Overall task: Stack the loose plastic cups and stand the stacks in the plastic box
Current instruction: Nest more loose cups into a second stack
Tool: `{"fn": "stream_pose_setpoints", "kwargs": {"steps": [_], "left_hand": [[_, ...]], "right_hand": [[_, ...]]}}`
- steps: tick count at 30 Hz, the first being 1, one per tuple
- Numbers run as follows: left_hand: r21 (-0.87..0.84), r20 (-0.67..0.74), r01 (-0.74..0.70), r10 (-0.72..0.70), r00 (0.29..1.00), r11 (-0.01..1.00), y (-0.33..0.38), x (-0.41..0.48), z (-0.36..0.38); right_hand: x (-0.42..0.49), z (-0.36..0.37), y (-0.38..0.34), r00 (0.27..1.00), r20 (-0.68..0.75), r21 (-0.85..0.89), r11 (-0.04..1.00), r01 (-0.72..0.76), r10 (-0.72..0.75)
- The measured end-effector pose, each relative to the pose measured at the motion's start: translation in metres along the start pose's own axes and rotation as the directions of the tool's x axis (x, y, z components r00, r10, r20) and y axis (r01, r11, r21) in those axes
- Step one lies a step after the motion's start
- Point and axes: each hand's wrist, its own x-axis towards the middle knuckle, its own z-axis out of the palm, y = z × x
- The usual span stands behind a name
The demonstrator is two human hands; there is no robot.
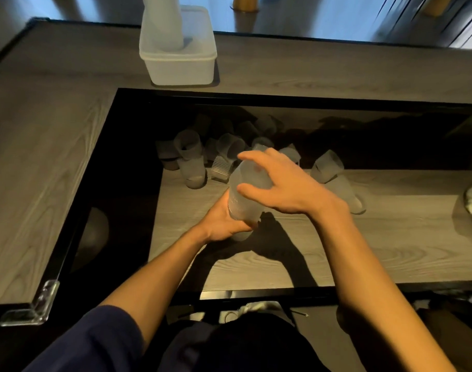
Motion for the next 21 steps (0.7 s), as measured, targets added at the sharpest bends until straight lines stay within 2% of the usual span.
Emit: {"fn": "stream_pose_setpoints", "kwargs": {"steps": [6, 12, 21], "left_hand": [[-0.007, 0.010, 0.035, -0.035, 0.999, 0.999, -0.003, 0.003, -0.001], [0.001, 0.020, 0.023, -0.023, 1.000, 1.000, -0.003, 0.005, -0.003], [0.018, 0.045, 0.024, -0.025, 0.999, 1.000, -0.005, 0.009, -0.003]], "right_hand": [[0.008, -0.008, -0.010, 0.998, 0.053, -0.169, 0.985, -0.028, 0.037], [0.010, -0.005, -0.012, 0.993, 0.053, -0.184, 0.978, -0.095, 0.106], [0.013, -0.010, -0.023, 0.990, 0.064, -0.291, 0.951, -0.103, 0.127]]}}
